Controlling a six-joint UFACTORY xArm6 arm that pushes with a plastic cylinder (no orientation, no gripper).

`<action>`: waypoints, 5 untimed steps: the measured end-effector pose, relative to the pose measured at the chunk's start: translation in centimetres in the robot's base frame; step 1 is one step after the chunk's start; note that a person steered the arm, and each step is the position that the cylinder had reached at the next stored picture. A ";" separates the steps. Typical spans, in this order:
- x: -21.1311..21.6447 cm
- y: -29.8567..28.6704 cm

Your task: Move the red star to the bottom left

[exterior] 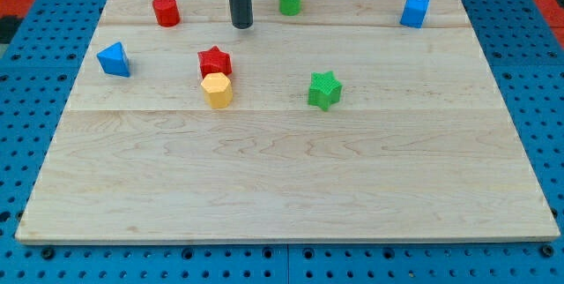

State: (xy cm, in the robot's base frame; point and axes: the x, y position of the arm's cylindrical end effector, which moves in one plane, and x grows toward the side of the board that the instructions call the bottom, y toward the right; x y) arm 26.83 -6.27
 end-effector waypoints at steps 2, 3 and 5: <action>0.0 -1.4; 0.4 -2.8; 6.7 -0.4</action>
State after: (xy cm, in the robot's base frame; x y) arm 33.50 -6.67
